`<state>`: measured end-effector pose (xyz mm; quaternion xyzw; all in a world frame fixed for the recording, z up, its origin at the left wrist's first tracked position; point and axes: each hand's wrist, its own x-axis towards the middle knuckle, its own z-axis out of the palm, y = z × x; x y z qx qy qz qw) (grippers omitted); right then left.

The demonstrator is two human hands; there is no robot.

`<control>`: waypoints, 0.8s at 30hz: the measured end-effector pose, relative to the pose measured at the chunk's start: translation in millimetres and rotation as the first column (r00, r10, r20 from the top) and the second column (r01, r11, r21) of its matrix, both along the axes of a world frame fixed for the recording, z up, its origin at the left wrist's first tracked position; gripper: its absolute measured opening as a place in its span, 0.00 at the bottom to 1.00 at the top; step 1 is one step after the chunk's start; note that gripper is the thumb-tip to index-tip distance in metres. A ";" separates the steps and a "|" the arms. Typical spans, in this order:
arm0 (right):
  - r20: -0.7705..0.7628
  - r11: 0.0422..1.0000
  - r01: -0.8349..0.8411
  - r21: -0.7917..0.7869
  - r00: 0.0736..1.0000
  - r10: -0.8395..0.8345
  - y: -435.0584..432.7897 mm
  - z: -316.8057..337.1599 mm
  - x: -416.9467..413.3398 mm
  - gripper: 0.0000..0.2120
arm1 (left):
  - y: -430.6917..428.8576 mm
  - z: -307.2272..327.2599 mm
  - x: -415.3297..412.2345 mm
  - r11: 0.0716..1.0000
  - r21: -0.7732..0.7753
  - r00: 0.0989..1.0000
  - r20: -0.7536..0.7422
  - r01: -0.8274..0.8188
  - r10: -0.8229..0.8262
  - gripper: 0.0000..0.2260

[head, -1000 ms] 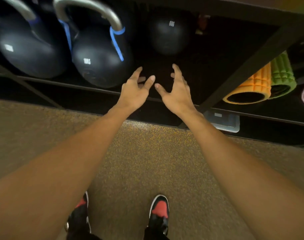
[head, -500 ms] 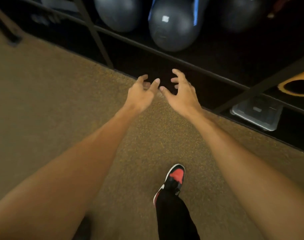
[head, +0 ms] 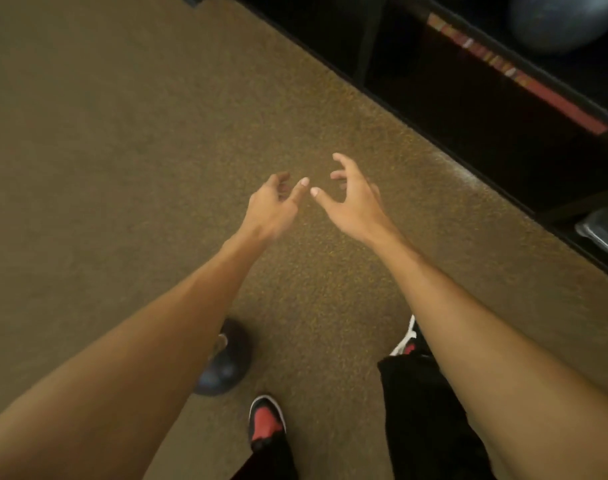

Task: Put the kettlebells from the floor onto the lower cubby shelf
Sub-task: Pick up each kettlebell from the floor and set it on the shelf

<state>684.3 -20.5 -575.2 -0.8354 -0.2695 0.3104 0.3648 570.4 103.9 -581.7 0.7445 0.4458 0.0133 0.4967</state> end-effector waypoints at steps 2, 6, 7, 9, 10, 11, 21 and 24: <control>0.009 1.000 -0.023 0.017 1.000 0.023 12.7 4.8 -43.0 0.36 | 8.9 4.1 -45.5 1.000 0.020 1.000 -0.003 -0.012 0.012 0.29; -0.008 0.998 -0.060 0.020 0.998 0.060 26.8 11.2 -113.1 0.35 | 16.5 12.5 -113.5 0.999 0.020 0.999 0.002 -0.049 0.049 0.29; -0.016 0.998 -0.068 0.017 0.998 0.068 28.8 12.2 -126.4 0.34 | 16.4 14.1 -125.4 0.998 0.017 0.998 0.004 -0.058 0.058 0.29; -0.044 0.996 -0.085 0.012 0.995 0.085 29.4 12.4 -153.9 0.33 | 13.5 15.7 -150.3 0.996 0.005 0.996 0.005 -0.092 0.092 0.28; -0.060 0.995 -0.101 0.014 0.993 0.102 29.4 10.9 -169.6 0.32 | 11.5 14.8 -165.1 0.993 0.000 0.993 0.007 -0.116 0.116 0.28; -0.077 0.993 -0.114 0.015 0.990 0.115 28.3 8.7 -181.7 0.32 | 8.9 13.2 -177.2 0.991 -0.004 0.991 0.004 -0.135 0.135 0.27; -0.117 0.963 -0.268 -0.035 0.958 0.262 -10.7 -31.7 -272.0 0.34 | -33.2 -27.7 -279.9 0.968 0.018 0.967 -0.055 -0.249 0.250 0.26; -0.100 0.951 -0.306 -0.047 0.949 0.300 -17.0 -47.6 -293.6 0.35 | -38.1 -43.9 -301.7 0.971 0.024 0.968 -0.073 -0.238 0.239 0.25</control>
